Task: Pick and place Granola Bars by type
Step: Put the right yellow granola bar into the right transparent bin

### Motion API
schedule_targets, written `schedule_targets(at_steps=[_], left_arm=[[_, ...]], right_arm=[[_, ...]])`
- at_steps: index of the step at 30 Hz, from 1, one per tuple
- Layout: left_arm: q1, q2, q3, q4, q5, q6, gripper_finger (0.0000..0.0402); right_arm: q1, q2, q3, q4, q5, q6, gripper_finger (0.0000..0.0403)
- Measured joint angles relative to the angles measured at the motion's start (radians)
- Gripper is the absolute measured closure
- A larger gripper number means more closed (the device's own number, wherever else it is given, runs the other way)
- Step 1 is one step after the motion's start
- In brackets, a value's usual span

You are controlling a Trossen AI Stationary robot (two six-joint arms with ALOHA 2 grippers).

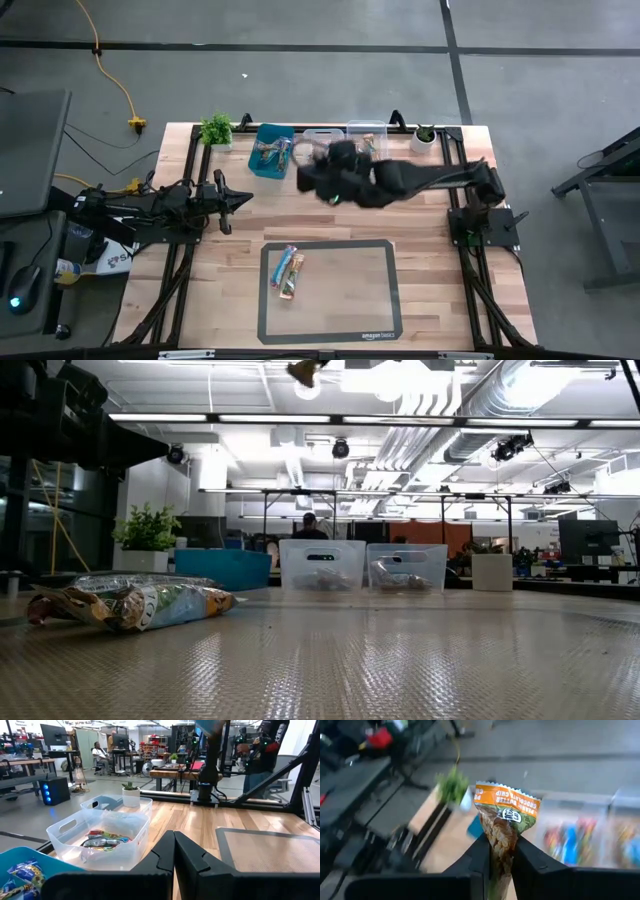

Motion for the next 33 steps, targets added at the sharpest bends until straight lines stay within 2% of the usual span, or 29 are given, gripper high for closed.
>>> schedule_targets(at_steps=[4,8,12,18,25,33], left_arm=[[0.000,0.000,0.000,0.000,0.000,0.000,0.0401],[0.000,0.000,0.000,0.000,0.000,0.000,0.0401],[0.000,0.000,0.000,0.000,0.000,0.000,0.0401],[0.000,0.000,0.000,0.000,0.000,0.000,0.0401],[0.000,0.000,0.000,0.000,0.000,0.000,0.0401],[0.000,0.000,0.000,-0.001,0.000,0.000,0.0401]], right_arm=[[-0.069,-0.048,0.000,0.002,0.027,-0.131,0.0360],[-0.157,-0.075,0.000,-0.016,-0.010,-0.231,0.0360],[-0.264,-0.080,0.000,-0.079,-0.052,-0.254,0.0360],[-0.433,-0.080,-0.052,-0.174,-0.170,-0.262,0.0360],[-0.603,-0.080,-0.200,-0.148,-0.326,-0.341,0.0360],[-0.718,-0.080,-0.473,0.017,-0.514,-0.428,0.0360]])
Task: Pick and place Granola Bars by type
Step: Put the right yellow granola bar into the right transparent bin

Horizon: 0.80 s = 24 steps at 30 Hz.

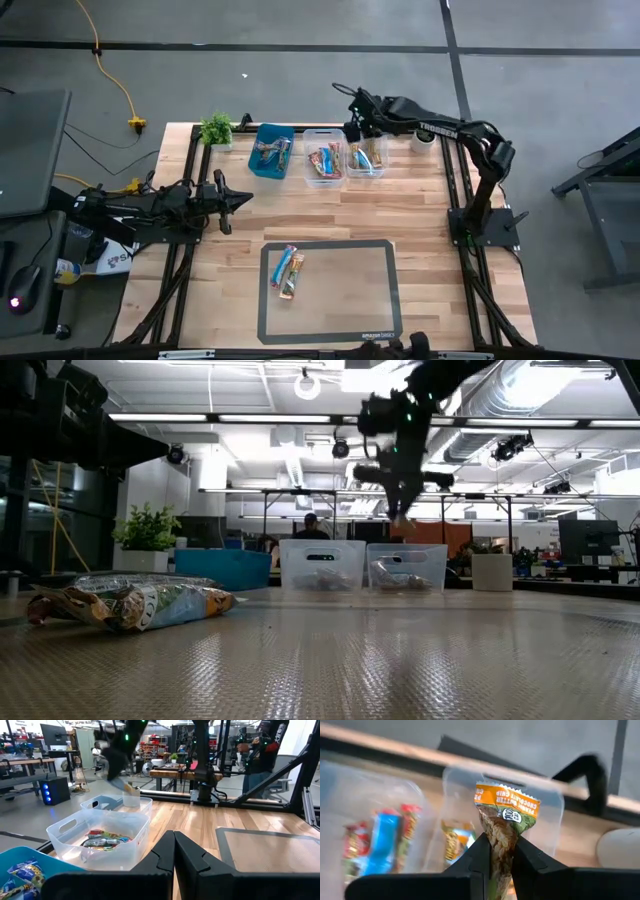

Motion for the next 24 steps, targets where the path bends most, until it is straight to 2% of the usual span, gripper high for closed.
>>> schedule_targets(at_steps=[7,12,17,24], left_arm=[[0.000,0.000,0.000,0.000,0.000,0.000,0.0401],[0.000,0.000,0.000,0.000,0.000,0.000,0.0401],[0.000,0.000,0.000,0.000,0.000,0.000,0.0401],[0.000,0.000,0.000,0.000,0.000,0.000,0.0401]], right_arm=[[-0.074,0.000,-0.191,0.174,-0.105,-0.041,0.0360],[-0.094,0.000,-0.267,0.253,-0.127,-0.069,0.0360],[-0.094,0.000,-0.316,0.320,-0.185,-0.094,0.0360],[-0.093,0.000,-0.322,0.346,-0.208,-0.106,0.0360]])
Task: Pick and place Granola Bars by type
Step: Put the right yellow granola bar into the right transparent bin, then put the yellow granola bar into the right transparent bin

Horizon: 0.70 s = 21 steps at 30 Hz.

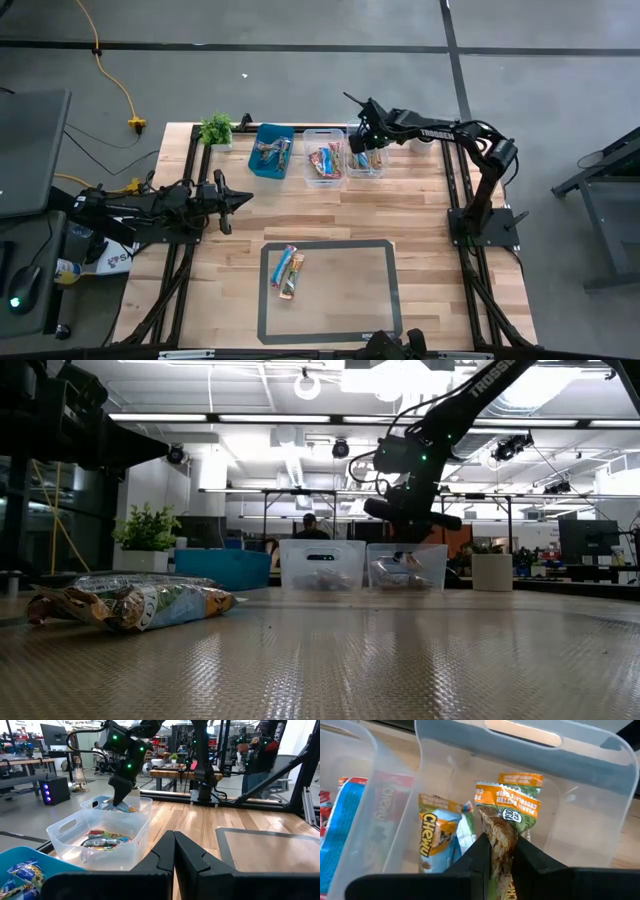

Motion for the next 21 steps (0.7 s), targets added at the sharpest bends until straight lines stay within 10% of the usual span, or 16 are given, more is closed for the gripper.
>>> schedule_targets(at_steps=[21], left_arm=[[0.000,0.000,0.000,0.000,0.000,0.000,0.0401]], right_arm=[[0.008,-0.018,0.000,-0.008,-0.054,-0.010,0.0242]])
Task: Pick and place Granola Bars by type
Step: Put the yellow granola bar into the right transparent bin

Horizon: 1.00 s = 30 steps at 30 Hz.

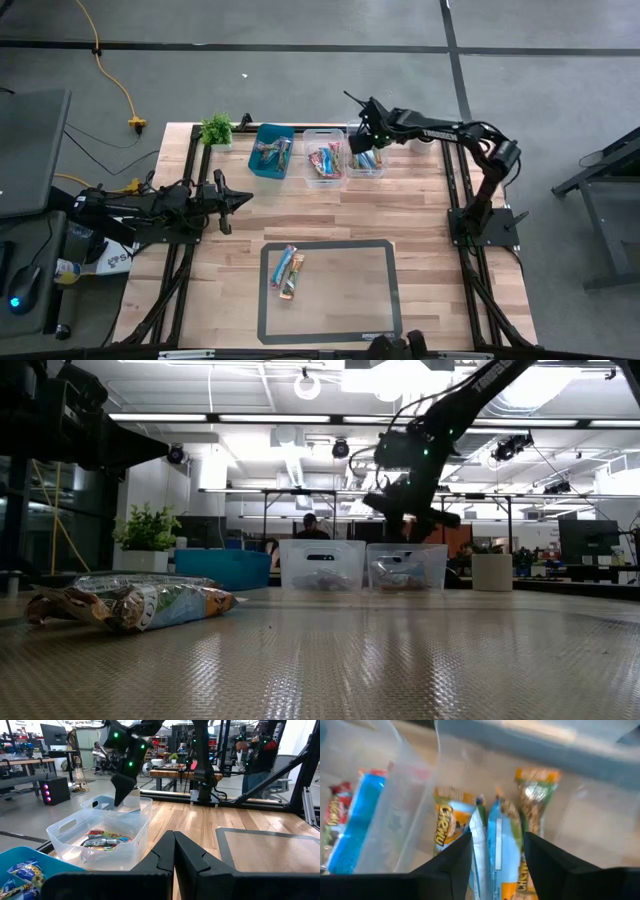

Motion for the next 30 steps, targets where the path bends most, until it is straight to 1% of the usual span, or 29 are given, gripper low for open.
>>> schedule_targets(at_steps=[6,9,13,18,22,26,30], left_arm=[[0.000,0.000,0.000,0.000,0.000,0.000,0.0401],[0.000,0.000,0.000,0.000,0.000,0.000,0.0401],[0.000,0.000,0.000,0.000,0.000,0.000,0.0401],[0.000,0.000,0.000,0.000,0.000,0.000,0.0401],[0.000,0.000,0.000,0.000,0.000,0.000,0.0401],[0.000,0.000,0.000,0.000,0.000,0.000,0.0401],[0.000,0.000,0.000,0.000,0.000,0.000,0.0401]], right_arm=[[0.032,-0.111,0.000,-0.013,0.124,-0.022,0.0237],[0.057,-0.180,0.000,-0.017,0.133,0.004,0.0237],[0.125,-0.267,0.000,-0.009,0.135,0.057,0.0237],[0.241,-0.352,0.000,0.047,0.142,0.177,0.0237],[0.362,-0.379,0.001,0.133,0.179,0.271,0.0237],[0.487,-0.381,0.001,0.230,0.253,0.345,0.0237],[0.605,-0.376,0.001,0.316,0.364,0.388,0.0237]])
